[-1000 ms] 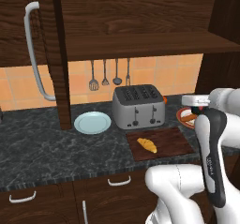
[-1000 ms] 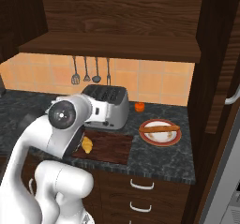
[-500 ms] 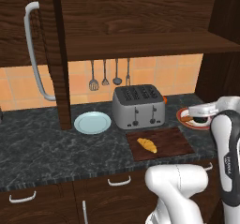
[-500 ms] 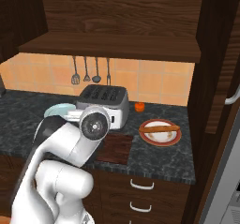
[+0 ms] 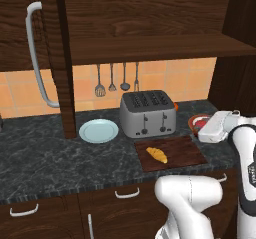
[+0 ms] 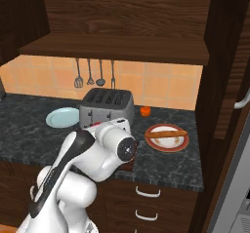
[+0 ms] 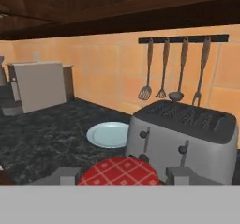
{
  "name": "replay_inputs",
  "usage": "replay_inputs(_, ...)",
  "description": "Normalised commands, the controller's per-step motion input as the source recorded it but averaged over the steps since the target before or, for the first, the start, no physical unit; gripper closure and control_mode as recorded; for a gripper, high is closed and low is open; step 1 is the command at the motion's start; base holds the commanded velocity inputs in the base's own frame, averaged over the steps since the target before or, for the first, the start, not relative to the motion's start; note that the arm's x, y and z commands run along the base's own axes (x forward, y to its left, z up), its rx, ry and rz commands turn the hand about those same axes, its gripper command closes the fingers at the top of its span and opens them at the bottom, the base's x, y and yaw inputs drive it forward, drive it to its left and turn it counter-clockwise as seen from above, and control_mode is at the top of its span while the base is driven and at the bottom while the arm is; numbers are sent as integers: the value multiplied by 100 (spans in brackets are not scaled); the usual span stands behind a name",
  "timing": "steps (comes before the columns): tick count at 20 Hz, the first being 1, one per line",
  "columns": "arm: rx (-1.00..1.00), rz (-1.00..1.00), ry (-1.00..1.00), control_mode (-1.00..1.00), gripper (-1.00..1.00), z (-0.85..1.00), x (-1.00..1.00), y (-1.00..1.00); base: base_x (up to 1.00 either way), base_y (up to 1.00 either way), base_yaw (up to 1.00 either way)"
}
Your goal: From the different types of pastries on the counter, select a croissant and place it on the cutting board. Then retrieve a jar of jam from the cabinet and place it alongside the croissant on the cutting board.
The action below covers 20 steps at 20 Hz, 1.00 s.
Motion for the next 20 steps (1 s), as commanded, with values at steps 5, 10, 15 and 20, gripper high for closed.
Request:
replay_inputs(5,0,22,2,-100,100,-81,59,22,0,0,0)
replay_inputs(10,4,18,-2,-100,100,-43,42,-7,0,0,0)
replay_inputs(15,16,21,-1,-100,100,-44,26,-40,0,0,0)
replay_inputs(20,14,7,1,-100,100,-17,4,-25,0,0,0)
